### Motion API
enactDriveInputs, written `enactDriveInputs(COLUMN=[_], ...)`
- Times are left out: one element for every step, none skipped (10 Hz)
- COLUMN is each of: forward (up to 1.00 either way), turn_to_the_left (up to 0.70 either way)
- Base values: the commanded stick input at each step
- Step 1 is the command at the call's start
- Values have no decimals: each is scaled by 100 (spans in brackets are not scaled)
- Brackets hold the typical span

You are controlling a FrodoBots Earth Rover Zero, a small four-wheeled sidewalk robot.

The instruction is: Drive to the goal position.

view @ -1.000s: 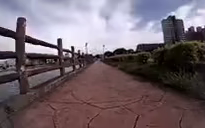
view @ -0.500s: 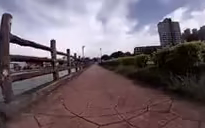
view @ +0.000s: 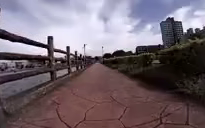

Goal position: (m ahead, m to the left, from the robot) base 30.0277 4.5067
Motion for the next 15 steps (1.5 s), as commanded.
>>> enactDriveInputs(forward=[70, 70, 70, 70, 70, 70, 70, 70, 70, 70, 70, 70, 70, 70, 70], turn_to_the_left=[11, 11, 11, 11, 11, 11, 11, 11, 11, 11, 11, 11, 11, 11, 11])
